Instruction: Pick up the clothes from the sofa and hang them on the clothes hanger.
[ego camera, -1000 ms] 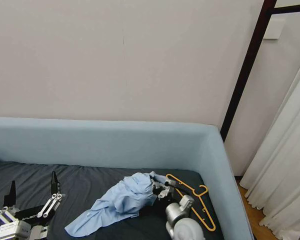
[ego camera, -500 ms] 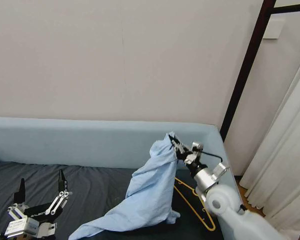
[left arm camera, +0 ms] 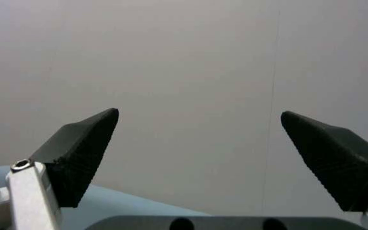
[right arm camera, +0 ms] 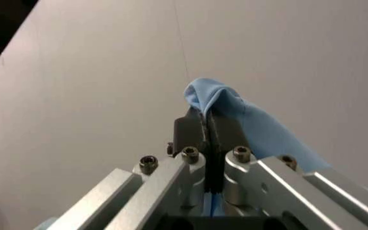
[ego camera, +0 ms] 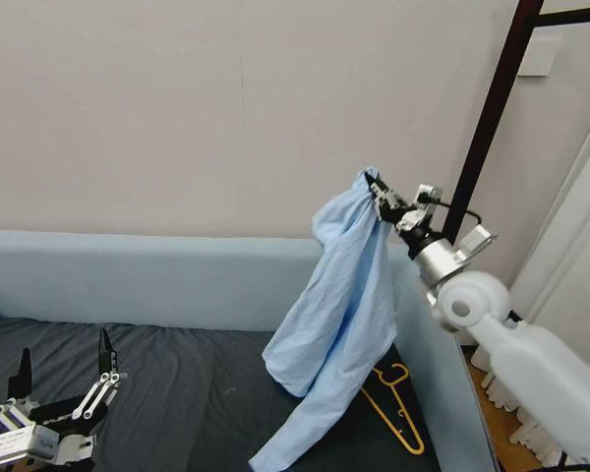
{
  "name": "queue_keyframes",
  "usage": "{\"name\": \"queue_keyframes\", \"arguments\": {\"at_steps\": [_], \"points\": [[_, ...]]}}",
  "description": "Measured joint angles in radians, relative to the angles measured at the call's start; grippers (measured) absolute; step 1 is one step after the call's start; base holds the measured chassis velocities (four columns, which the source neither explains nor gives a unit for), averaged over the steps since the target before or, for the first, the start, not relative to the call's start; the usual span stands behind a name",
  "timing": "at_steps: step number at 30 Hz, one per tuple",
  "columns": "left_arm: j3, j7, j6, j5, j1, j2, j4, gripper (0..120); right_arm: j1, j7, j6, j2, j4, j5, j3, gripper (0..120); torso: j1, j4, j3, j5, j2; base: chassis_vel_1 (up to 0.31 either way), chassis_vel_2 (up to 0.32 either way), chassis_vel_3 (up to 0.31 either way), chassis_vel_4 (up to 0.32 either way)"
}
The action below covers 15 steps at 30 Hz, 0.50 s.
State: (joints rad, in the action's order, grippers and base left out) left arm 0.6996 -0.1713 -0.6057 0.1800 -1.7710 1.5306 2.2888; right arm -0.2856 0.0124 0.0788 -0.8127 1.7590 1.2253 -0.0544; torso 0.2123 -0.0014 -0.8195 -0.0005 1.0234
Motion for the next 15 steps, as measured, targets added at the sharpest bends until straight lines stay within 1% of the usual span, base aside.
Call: {"name": "queue_keyframes", "arguments": {"at_steps": [1,2,4,5,9,11,12,14,15], "points": [[-0.001,0.000,0.000,0.000,0.001,0.000,-0.002,100,0.029,-0.003,-0.005,0.006,-0.004,0.007,-0.007,0,0.000,0.0000,0.000,-0.0003,0.000,0.000,0.000,0.000,0.000],[-0.001,0.000,0.000,0.000,0.001,0.000,-0.002,100,0.029,-0.003,-0.005,0.006,-0.004,0.007,-0.007,0,0.000,0.0000,0.000,-0.0003,0.000,0.000,0.000,0.000,0.000],[-0.003,-0.001,0.000,0.001,0.003,-0.003,-0.005,100,0.100,-0.003,-0.011,0.014,-0.013,0.045,-0.030,0,0.000,0.0002,0.000,0.0001,0.000,0.000,0.000,0.000,0.000],[-0.003,-0.003,0.000,0.003,0.005,-0.006,-0.008,100,0.143,0.001,-0.011,0.014,-0.012,0.072,-0.044,0,0.000,0.0002,0.000,-0.0003,0.000,0.000,0.000,0.000,0.000],[0.000,-0.004,-0.001,0.008,0.007,-0.010,-0.012,100,0.160,0.013,-0.002,0.007,0.026,0.113,-0.054,0,0.000,0.0003,0.000,-0.0002,0.000,0.000,0.000,0.000,0.000],[0.000,-0.004,-0.002,0.008,0.009,-0.008,-0.017,100,0.108,0.010,0.018,0.006,0.078,0.125,-0.051,0,0.000,0.0004,0.000,-0.0006,0.000,0.000,0.000,0.000,0.000],[0.000,-0.004,-0.002,0.008,0.009,-0.008,-0.017,100,0.108,0.010,0.018,0.006,0.078,0.125,-0.051,0,0.000,0.0004,0.000,-0.0006,0.000,0.000,0.000,0.000,0.000],[-0.003,-0.005,-0.005,0.008,0.011,-0.006,-0.022,100,-0.008,-0.005,0.039,0.012,0.129,0.114,-0.040,0,0.000,0.0005,0.000,-0.0004,0.000,0.000,0.000,0.000,0.000],[-0.004,-0.005,-0.006,0.007,0.011,-0.005,-0.026,100,-0.105,-0.021,0.050,0.017,0.149,0.091,-0.036,0,0.000,0.0004,0.000,-0.0005,0.000,0.000,0.000,0.000,0.000]]}}
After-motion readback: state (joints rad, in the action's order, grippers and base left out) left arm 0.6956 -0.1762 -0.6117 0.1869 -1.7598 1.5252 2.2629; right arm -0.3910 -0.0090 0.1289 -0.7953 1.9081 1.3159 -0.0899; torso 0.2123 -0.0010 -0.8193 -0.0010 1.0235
